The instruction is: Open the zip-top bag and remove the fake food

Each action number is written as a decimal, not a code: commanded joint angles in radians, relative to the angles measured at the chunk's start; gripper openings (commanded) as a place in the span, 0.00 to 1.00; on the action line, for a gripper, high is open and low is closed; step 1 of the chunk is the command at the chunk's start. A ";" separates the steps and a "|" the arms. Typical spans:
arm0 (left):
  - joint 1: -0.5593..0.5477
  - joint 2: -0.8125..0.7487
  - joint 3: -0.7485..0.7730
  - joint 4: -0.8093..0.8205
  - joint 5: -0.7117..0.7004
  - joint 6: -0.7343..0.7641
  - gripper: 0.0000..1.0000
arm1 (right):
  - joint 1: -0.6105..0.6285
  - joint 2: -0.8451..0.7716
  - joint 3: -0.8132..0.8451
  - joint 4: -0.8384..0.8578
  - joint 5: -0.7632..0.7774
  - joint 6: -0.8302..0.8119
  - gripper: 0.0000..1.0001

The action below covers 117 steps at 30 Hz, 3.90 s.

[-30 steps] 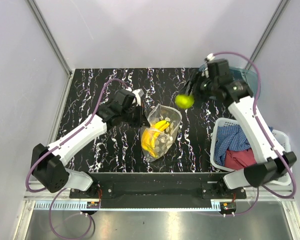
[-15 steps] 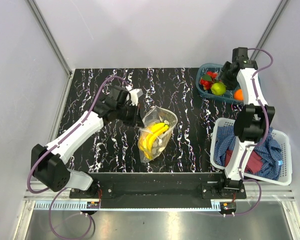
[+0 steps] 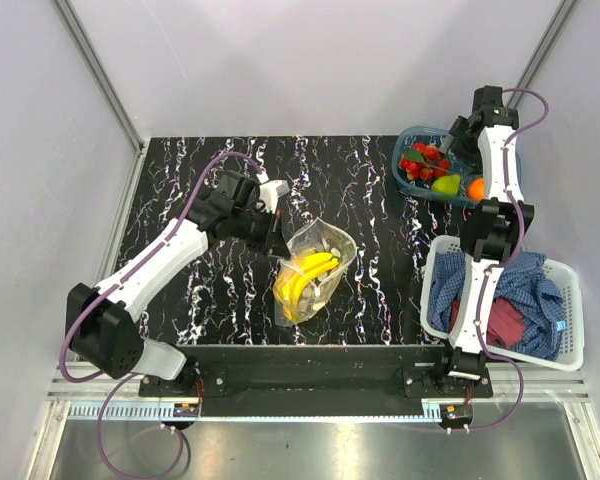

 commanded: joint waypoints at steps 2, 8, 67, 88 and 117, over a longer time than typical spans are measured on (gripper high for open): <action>0.000 -0.035 0.029 0.044 0.005 -0.052 0.00 | 0.006 -0.054 0.029 -0.124 0.016 0.017 0.93; 0.001 -0.013 0.092 0.056 -0.020 -0.135 0.00 | 0.047 -0.262 -0.224 -0.089 -0.059 0.048 0.96; -0.212 0.263 0.262 0.214 -0.147 -0.462 0.00 | 0.641 -0.736 -1.441 0.852 -0.410 0.745 0.54; -0.213 0.271 0.241 0.214 -0.126 -0.431 0.00 | 0.635 -0.578 -1.433 0.964 -0.504 0.782 0.54; -0.187 0.162 0.111 0.179 -0.307 -0.451 0.00 | 0.662 -0.809 -1.475 0.906 -0.510 0.661 0.00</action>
